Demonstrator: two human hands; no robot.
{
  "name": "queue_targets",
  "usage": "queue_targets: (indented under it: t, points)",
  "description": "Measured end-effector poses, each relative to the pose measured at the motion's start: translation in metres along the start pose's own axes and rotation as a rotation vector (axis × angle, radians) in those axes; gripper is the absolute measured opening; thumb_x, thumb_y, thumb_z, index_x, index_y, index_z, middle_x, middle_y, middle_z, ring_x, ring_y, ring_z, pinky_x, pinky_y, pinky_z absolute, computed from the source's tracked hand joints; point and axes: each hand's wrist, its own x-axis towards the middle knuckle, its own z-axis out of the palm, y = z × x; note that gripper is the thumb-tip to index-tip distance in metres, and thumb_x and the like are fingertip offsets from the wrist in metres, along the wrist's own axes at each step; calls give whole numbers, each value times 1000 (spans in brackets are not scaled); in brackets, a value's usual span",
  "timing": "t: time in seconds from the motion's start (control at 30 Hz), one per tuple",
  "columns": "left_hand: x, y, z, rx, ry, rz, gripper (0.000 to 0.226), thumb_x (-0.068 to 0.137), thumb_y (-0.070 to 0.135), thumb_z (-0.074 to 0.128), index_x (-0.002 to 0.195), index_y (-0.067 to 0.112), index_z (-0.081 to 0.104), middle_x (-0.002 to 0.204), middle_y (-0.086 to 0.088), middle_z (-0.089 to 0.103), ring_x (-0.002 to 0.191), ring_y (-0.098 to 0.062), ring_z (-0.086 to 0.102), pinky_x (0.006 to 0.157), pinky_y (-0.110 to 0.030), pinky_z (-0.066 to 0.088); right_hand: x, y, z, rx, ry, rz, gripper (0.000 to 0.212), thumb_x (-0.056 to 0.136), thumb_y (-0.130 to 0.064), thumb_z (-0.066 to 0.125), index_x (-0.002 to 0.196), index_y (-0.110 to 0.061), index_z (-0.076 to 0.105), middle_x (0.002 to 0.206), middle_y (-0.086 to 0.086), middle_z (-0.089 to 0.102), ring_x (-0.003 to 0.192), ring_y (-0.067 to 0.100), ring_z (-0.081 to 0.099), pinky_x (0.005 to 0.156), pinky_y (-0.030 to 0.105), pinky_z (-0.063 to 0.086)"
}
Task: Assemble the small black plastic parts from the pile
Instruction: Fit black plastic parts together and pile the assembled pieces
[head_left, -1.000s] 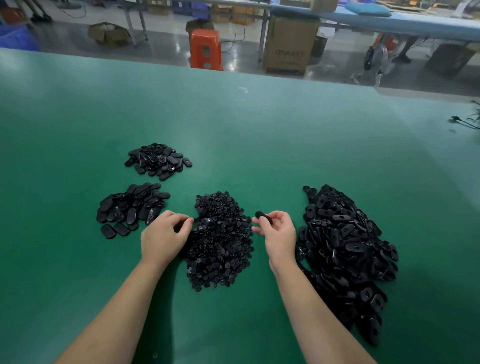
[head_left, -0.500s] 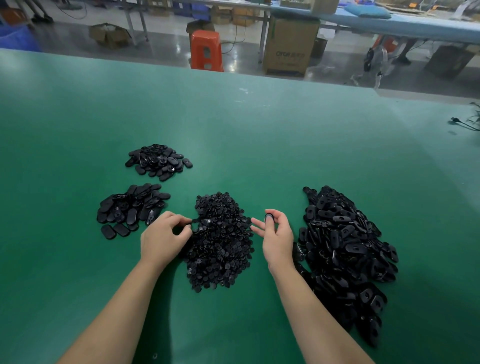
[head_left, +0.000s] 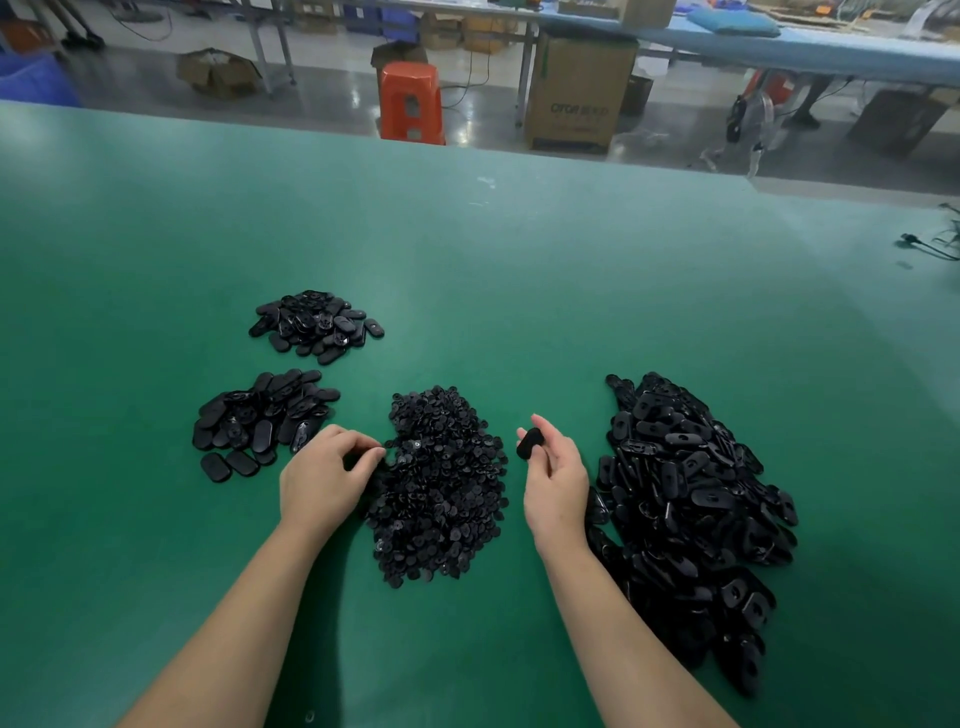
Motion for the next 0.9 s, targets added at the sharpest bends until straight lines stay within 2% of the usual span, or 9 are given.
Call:
queue_targets:
  t: [0.13, 0.3, 0.5, 0.57, 0.67, 0.77, 0.9]
  points:
    - [-1, 2, -2, -11, 5, -14, 14, 90, 43, 71, 78, 46, 64, 84, 21, 59, 72, 2, 55, 53, -23, 39, 0, 3, 2, 23, 20, 35, 31, 104, -3, 46, 105, -31, 60, 112, -9, 72, 109, -3, 66, 98, 19, 48]
    - [-2, 3, -4, -69, 11, -12, 20, 88, 41, 74, 73, 45, 61, 82, 19, 60, 71, 0, 56, 53, -24, 38, 1, 4, 4, 77, 38, 9, 21, 103, -4, 49, 100, -23, 56, 102, -6, 72, 100, 6, 72, 87, 18, 56]
    - [-1, 2, -1, -168, 65, -76, 17, 93, 39, 68, 79, 40, 59, 75, 16, 63, 69, -1, 57, 56, -26, 41, -1, 1, 6, 81, 7, -1, 15, 105, -7, 46, 104, -21, 51, 102, -1, 73, 95, 8, 74, 88, 24, 58]
    - [-1, 2, 0, -219, 91, -101, 15, 96, 36, 65, 83, 37, 58, 71, 13, 64, 65, -5, 58, 56, -30, 46, -2, -1, 6, 72, 11, -5, 15, 105, -8, 46, 106, -22, 52, 100, -1, 73, 91, 10, 74, 85, 26, 59]
    - [-2, 3, -1, -356, 150, -130, 12, 97, 29, 65, 87, 32, 60, 76, 11, 66, 66, -6, 60, 61, -35, 52, -2, -2, 6, 15, 8, -3, 17, 105, -9, 46, 115, -18, 57, 97, -2, 72, 83, 11, 74, 81, 28, 59]
    - [-5, 12, -2, -518, 218, -147, 16, 94, 26, 68, 81, 32, 62, 71, 9, 63, 64, -2, 56, 57, -15, 45, -1, -3, 6, -17, 8, 8, 20, 105, -9, 46, 118, -16, 60, 95, -2, 72, 77, 11, 73, 76, 28, 60]
    - [-6, 43, 4, -665, 152, -149, 15, 90, 20, 72, 80, 30, 67, 69, 10, 64, 58, -3, 53, 54, -14, 43, -2, -4, 5, -23, 0, 10, 20, 105, -9, 47, 117, -18, 60, 96, -2, 73, 72, 11, 71, 71, 25, 60]
